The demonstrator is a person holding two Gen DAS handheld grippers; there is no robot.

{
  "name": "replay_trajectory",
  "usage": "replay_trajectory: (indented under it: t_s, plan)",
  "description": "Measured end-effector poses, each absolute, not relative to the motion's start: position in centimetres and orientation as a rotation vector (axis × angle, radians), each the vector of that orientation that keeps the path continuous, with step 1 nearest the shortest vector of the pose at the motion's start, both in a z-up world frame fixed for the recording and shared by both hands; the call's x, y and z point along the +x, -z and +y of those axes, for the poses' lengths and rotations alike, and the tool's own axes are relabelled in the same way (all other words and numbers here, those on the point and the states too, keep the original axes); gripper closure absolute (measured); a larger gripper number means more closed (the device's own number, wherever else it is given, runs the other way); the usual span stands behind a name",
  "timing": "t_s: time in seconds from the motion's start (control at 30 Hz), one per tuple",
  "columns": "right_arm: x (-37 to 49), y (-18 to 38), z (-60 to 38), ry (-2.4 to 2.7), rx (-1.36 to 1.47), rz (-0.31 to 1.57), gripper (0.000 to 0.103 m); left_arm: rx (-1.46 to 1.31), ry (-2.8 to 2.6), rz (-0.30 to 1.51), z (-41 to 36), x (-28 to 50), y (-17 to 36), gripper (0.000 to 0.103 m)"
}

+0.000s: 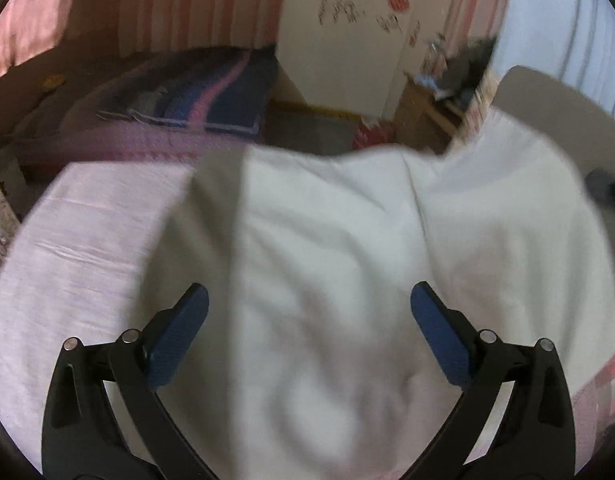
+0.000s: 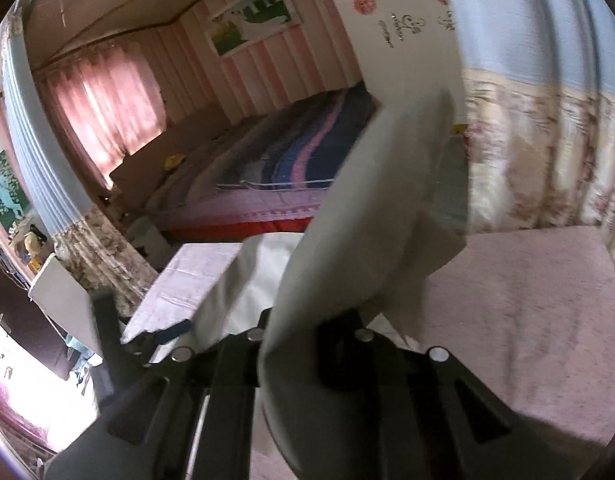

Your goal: Fold large clothes

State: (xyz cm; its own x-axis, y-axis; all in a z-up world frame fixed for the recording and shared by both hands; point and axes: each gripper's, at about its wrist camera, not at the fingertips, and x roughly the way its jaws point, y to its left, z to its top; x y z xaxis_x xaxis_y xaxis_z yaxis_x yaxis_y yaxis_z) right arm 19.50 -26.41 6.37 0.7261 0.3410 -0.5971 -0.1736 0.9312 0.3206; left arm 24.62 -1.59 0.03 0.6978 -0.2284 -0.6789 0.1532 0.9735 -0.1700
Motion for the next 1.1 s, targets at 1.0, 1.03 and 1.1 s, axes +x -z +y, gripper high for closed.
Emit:
replay_trajectory:
  t_s: [1.0,1.03,1.1]
  plan:
    - [12.4,-8.4,-15.0,-0.075,0.136,0.529,0.003,-0.145,0.069,0.723,11.5,17.9,-3.0,0.003]
    - [10.7,-9.7,-17.2,-0.042,0.131,0.478,0.003,-0.132,0.091,0.713,10.0,17.4,-3.4,0.003]
    - [8.6,-10.8,-20.9,0.035,0.111,0.417,0.003,-0.124,0.133,0.7,7.6,16.8,-4.0,0.003]
